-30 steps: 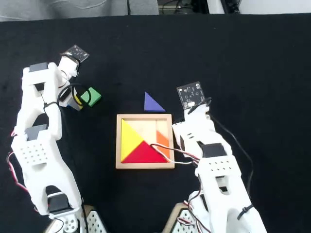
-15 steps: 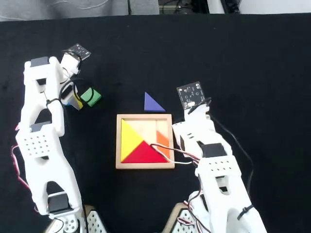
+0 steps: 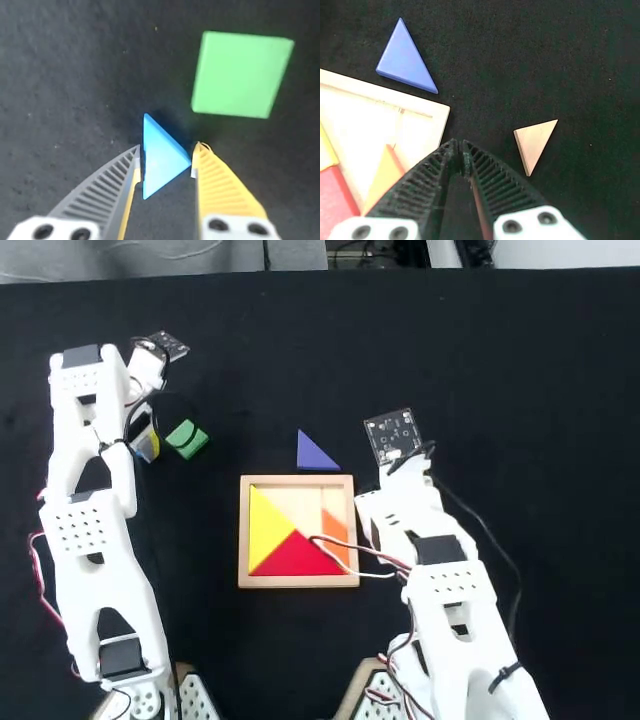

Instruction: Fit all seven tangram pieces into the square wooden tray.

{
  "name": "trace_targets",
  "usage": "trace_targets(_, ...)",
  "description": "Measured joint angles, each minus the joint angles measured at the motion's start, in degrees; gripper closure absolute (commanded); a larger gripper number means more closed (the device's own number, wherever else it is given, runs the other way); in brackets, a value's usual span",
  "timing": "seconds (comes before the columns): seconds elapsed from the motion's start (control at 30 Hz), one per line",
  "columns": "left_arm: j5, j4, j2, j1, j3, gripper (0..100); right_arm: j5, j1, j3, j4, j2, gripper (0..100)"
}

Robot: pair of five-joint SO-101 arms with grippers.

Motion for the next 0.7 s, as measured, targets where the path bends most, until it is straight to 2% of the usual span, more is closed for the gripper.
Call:
trace_targets(0.17,0.1,10.5,0.0,0.7,-9.3,84,0.0,0.0,0.0,-0.4,0.0,98.5)
trace_targets(0.33,0.2,12.4,-4.2,3.8,-10.4,84,0.1,3.3,0.1,-0.5,0.0,98.5)
trace_targets(0.47,-3.6,12.4,-16.9,11.3,0.2,84,0.0,5.6,0.1,-2.2,0.0,98.4)
trace_targets(0.6,-7.8,12.2,-34.3,23.1,18.0,83,-1.2,8.1,0.1,-2.8,0.0,98.4)
trace_targets(0.7,-9.1,8.0,-47.9,32.1,32.3,83,-3.2,10.2,0.1,-2.8,0.0,98.4)
